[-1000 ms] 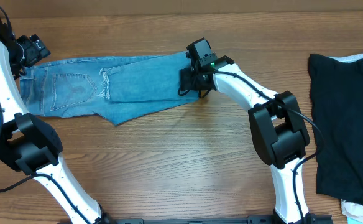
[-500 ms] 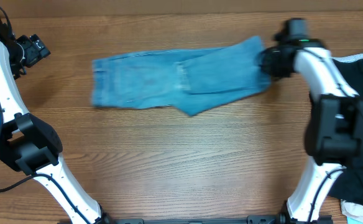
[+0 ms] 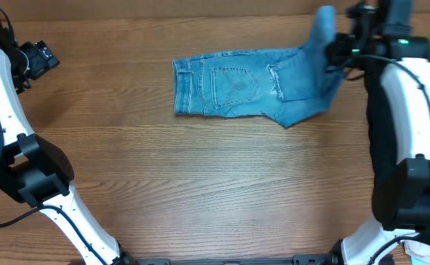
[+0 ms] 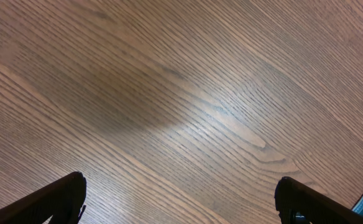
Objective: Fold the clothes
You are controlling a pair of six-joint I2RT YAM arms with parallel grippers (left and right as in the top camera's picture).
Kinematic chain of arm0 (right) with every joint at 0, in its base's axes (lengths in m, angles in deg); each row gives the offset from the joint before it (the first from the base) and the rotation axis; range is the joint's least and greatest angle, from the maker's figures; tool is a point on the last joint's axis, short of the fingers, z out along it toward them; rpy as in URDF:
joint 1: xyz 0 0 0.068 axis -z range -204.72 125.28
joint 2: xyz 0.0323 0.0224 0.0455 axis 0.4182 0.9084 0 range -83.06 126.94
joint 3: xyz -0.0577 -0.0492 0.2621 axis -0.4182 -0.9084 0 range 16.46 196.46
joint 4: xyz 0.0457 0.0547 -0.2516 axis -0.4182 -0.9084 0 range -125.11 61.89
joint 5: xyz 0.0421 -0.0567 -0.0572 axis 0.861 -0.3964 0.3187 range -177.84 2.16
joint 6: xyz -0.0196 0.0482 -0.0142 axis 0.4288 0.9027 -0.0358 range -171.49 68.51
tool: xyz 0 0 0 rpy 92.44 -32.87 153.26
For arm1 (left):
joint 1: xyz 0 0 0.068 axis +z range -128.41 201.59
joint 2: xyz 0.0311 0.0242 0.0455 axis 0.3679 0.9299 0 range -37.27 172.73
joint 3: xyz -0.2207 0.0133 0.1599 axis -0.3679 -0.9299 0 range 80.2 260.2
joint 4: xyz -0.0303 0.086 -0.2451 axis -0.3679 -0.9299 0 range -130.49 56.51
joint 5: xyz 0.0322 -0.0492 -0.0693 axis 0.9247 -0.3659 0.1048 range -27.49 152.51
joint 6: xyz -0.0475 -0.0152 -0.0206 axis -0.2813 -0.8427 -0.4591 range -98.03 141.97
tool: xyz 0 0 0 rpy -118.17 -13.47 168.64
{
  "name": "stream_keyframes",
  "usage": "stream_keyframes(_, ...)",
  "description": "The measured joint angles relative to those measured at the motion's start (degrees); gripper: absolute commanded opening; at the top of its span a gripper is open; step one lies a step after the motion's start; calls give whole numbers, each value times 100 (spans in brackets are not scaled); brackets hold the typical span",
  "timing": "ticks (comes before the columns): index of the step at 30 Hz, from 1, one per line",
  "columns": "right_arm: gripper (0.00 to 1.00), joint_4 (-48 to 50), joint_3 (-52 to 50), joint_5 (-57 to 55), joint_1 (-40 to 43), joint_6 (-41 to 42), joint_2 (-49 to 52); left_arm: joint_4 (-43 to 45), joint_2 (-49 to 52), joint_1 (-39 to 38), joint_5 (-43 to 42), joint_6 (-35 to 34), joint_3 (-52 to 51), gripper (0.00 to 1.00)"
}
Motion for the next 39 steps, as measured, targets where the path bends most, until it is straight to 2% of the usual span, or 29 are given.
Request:
stream_keyframes(3, 4, 2, 0, 35, -951, 221, 0, 0, 0, 0, 0, 0, 0, 100)
stream_keyframes(8, 4, 173, 0, -321, -2048, 487, 26, 0, 0, 0, -2, 0, 0, 100)
stream_keyframes(14, 4, 640, 15, -365, -2485, 881, 748, 0, 0, 0, 0, 0, 0, 100)
stream_keyframes(17, 4, 1231, 15, -273, -2791, 944, 1340, 2, 0, 0, -2, 0, 0, 100)
stream_keyframes(21, 4, 1687, 15, -157, -3106, 966, 1416, 2, 0, 0, -2, 0, 0, 100)
stream_keyframes(29, 4, 1856, 17, -87, -3167, 1032, 1738, 0, 0, 0, -2, 0, 0, 100)
stream_keyframes(30, 8, 1928, 17, -63, -3169, 1130, 1766, 0, 0, 0, -2, 0, 0, 100)
stream_keyframes(31, 23, 1985, 17, -50, -3169, 1213, 1770, 0, 0, 0, -2, 0, 0, 100)
stream_keyframes(35, 62, 2382, 22, 345, -3169, 1633, 1770, 2, 0, 0, -4, 0, 0, 100)
stream_keyframes(37, 68, 2798, 22, 1137, -3169, 1742, 1770, 0, 0, 0, -17, 0, 0, 100)
stream_keyframes(39, 63, 2879, 33, 1735, -3156, 1740, 1770, 2, 0, 0, -20, 0, 0, 100)
